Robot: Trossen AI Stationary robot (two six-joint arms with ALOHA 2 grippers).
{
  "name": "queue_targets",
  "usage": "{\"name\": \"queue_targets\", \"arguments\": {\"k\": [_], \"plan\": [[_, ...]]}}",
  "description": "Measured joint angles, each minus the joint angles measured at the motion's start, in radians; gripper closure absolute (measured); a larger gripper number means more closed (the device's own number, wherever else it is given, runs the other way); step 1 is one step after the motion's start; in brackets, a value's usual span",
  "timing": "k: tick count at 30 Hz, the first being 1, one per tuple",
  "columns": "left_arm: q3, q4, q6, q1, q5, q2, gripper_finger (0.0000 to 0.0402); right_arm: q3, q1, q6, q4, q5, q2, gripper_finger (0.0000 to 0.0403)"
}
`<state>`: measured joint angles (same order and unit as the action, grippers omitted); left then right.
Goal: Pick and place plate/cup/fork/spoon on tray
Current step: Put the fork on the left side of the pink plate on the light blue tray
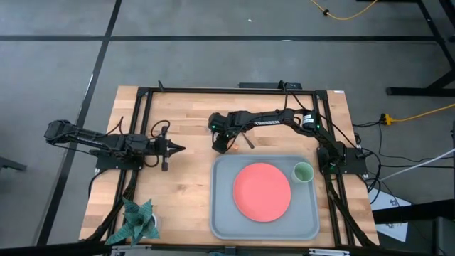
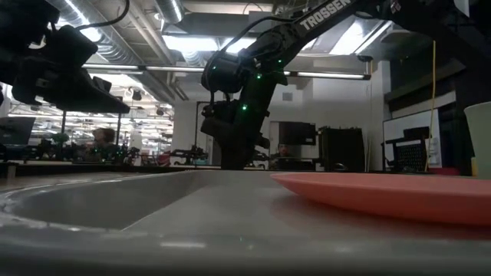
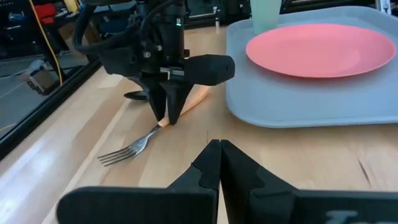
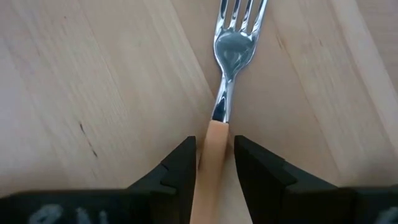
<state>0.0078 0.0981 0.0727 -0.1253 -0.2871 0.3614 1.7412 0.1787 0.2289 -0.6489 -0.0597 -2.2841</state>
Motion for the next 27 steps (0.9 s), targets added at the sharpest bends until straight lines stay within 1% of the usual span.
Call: {"name": "queue_targets", "arguments": {"k": [4,10,14,18,27], "plan": [[0.000,-0.009,0.000,0.000,0.000,-0.047,0.0401,0.000,0.000,-0.001,-0.001,0.000,0.000,0.0288],[0.000,-0.016,0.000,0.000,0.000,-0.249,0.0401,0.000,0.000,-0.002,0.000,0.000,0.000,0.0288],[0.001,-0.017,0.000,0.000,-0.010,-0.359,0.0401,0.000,0.000,-0.007,0.000,0.000,0.000,0.0288],[0.001,0.034,0.000,0.001,-0.018,-0.359,0.0401,0.000,0.000,-0.005,0.000,0.000,0.000,0.0288],[0.000,0.007,-0.001,0.001,-0.019,-0.359,0.0401,0.000,0.000,-0.006,0.002,0.000,0.000,0.0288]]}}
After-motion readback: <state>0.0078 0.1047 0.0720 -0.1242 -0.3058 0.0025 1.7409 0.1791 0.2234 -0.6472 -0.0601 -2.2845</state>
